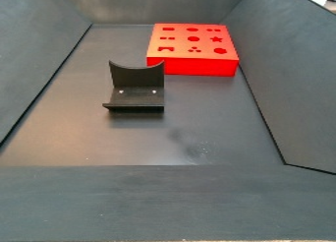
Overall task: Pick up the square-circle object. Move up. Rotate the square-circle object. Move to above the board. Insert the square-circle object.
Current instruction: Insert the square-circle object.
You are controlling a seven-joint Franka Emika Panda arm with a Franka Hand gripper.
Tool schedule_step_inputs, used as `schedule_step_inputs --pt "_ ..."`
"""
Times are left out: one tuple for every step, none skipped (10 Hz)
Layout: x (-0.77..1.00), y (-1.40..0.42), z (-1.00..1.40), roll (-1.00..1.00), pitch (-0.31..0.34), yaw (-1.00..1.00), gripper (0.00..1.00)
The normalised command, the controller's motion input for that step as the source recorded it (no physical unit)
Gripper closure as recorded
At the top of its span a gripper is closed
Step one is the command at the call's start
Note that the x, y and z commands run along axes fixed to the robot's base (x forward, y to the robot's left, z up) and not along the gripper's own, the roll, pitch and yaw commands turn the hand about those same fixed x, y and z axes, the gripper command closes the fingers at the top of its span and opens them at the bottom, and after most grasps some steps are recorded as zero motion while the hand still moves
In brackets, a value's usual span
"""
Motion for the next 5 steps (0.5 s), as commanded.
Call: schedule_step_inputs --pt "-0.35 -0.24 -0.53 0.25 -0.286 0.3 1.0" --pt "-0.42 -0.15 -0.51 0.26 -0.281 0.39 1.0" --pt "-0.5 -0.18 -0.53 0.28 -0.281 0.3 1.0" --pt "-0.57 -0.05 -0.63 0.07 -0.329 0.01 1.0" --pt "-0.52 -0.01 -0.59 0.0 -0.324 0.0 1.0"
